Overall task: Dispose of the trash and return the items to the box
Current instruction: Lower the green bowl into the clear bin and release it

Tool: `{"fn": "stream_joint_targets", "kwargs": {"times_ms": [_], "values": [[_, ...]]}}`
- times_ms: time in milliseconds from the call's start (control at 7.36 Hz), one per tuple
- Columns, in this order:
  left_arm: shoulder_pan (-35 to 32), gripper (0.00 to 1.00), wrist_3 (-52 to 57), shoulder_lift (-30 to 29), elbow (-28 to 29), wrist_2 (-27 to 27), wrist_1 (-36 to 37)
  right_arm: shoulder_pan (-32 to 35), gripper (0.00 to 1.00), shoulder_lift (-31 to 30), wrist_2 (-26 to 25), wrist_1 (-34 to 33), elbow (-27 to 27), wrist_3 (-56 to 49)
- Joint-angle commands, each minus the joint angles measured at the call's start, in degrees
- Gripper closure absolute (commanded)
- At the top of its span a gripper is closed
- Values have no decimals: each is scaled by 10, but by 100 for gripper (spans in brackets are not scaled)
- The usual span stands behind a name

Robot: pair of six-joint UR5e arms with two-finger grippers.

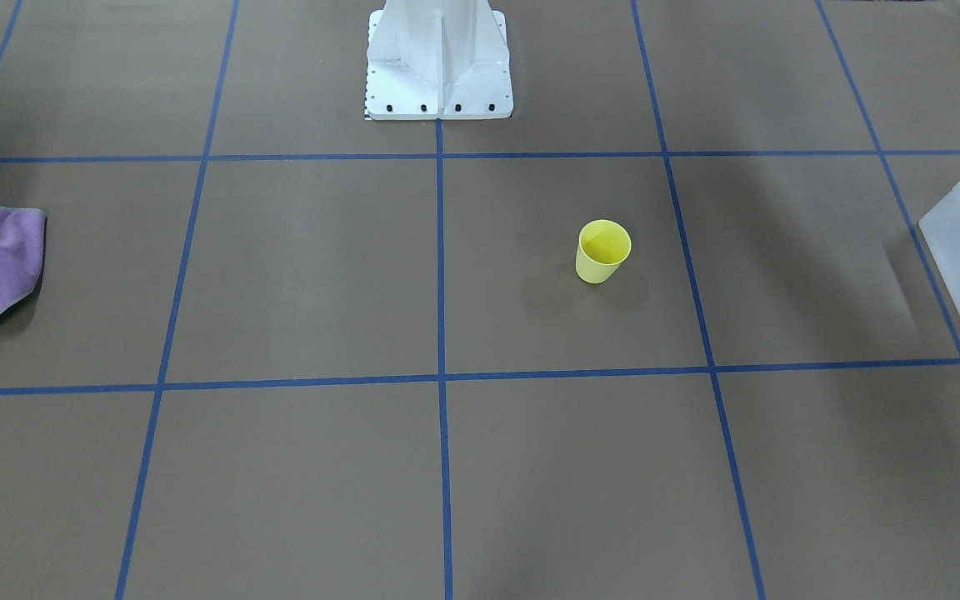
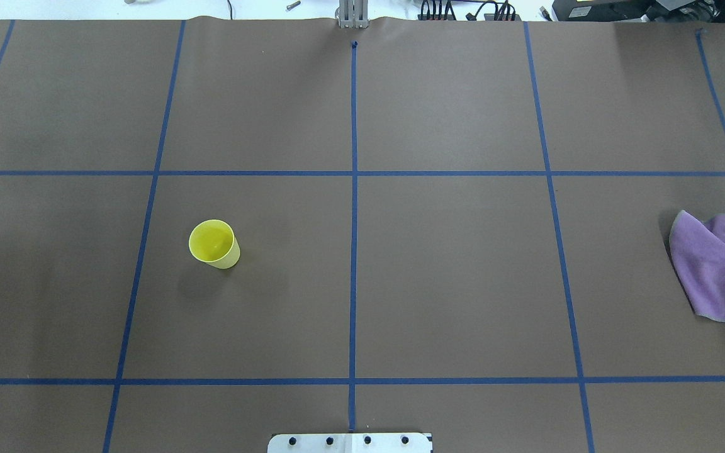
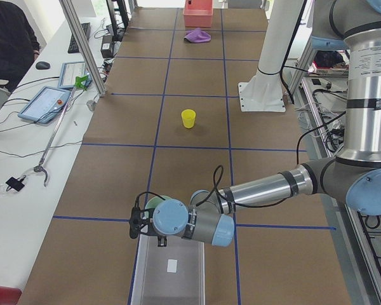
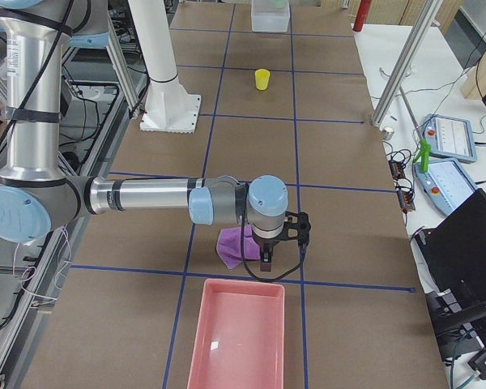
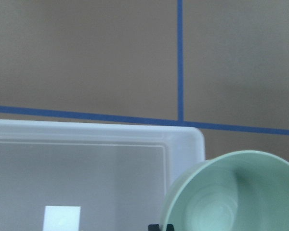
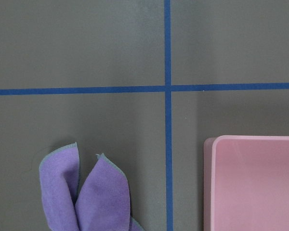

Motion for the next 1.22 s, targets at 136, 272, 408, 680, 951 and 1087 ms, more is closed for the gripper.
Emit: {"fn": "stream_joint_targets", "kwargs": {"times_ms": [136, 272, 408, 680, 951, 1087], "values": [[-8, 100, 35, -4, 67, 4, -3, -3, 0, 1, 0, 0, 0, 0], [-7, 100, 33, -10, 85, 6, -3, -3, 0, 1, 0, 0, 0, 0], [-6, 100, 31, -11, 90, 7, -2, -3, 0, 1, 1, 0, 0, 0], [-3, 100, 30, -13, 105, 7, -3, -3, 0, 0, 1, -1, 0, 0], [1, 100, 28, -16, 117, 9, 2, -4, 0, -1, 0, -1, 0, 0], [15, 100, -29, -27, 117, 17, 1, -6, 0, -2, 1, -1, 0, 0]]}}
